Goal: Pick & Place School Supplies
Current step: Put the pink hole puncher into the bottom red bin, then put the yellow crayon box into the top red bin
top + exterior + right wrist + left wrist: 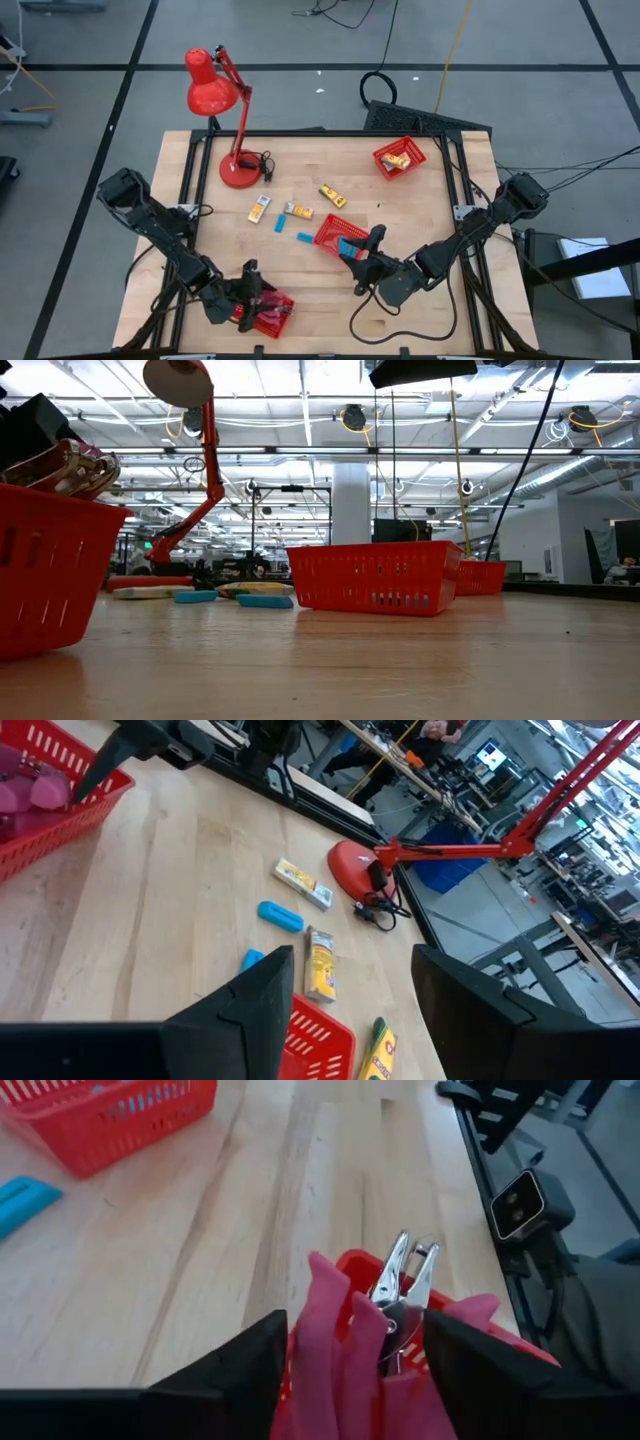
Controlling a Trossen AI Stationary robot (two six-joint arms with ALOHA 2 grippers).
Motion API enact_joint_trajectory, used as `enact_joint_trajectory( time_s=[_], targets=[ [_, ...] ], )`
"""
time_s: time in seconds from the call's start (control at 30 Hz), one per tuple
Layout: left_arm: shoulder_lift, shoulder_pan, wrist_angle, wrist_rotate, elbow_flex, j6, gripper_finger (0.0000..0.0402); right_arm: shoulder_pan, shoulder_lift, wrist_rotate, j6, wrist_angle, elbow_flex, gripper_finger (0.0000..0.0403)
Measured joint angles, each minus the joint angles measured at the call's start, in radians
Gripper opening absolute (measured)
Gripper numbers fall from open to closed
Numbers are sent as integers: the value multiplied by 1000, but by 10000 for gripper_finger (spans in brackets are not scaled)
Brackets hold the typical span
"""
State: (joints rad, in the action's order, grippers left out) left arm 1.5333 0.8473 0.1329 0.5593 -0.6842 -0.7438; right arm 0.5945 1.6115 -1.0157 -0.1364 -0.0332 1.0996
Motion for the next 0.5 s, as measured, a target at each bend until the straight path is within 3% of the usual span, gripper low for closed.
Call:
enact_joint_trajectory(
  time_s=[0.5],
  targets=[
    [-26, 19, 3, 72, 0, 74, 259, -54, 0, 170, 72, 20, 0, 194]
  ],
)
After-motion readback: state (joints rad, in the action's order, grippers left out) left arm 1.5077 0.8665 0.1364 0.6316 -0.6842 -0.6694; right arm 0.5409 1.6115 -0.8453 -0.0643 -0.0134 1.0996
